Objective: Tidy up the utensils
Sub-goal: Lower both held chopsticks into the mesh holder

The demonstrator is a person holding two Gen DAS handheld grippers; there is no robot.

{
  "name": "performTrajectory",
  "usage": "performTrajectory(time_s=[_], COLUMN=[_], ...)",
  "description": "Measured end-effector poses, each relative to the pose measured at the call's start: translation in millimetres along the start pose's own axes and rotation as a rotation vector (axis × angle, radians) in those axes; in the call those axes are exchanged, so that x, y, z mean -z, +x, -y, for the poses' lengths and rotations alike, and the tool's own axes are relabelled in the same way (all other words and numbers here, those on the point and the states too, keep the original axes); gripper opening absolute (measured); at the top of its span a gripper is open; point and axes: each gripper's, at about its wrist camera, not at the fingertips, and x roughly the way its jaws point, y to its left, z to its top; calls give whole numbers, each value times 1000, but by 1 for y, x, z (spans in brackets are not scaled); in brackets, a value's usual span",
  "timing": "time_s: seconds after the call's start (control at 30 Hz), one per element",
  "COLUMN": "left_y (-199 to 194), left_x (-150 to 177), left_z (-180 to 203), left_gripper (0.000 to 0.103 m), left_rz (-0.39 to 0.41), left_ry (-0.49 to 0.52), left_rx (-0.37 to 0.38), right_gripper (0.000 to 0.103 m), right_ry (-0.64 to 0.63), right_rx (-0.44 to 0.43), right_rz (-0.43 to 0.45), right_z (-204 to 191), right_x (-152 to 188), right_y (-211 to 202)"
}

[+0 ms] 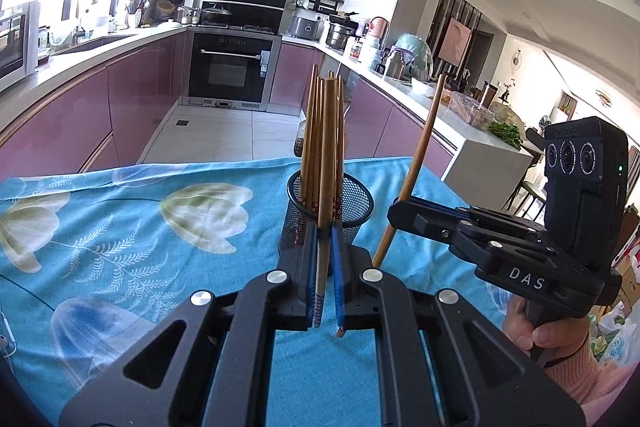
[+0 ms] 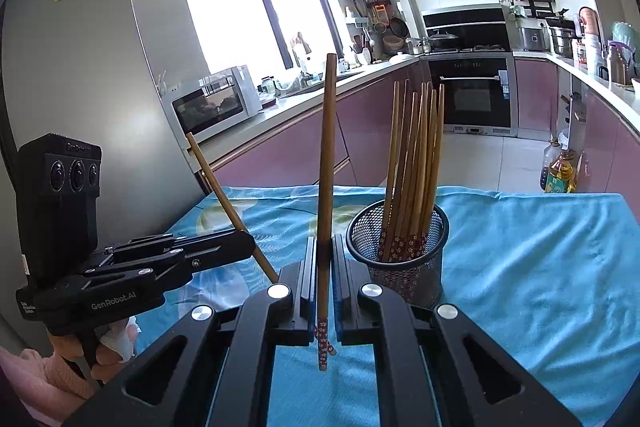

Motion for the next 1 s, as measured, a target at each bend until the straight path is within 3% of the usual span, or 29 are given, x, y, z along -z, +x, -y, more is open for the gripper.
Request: performTrajectory(time_s=[1.0], left_y=[-3], left_x=[-16], left_z=[5], left_gripper=[7], left_rz=[39], left_ry=[34], left_rx=[-9], right_gripper=[6], right_ry=[-17], right_rx=[17], right_rz=[40], right_z=[3], right_x=[-15], right_y=[-9])
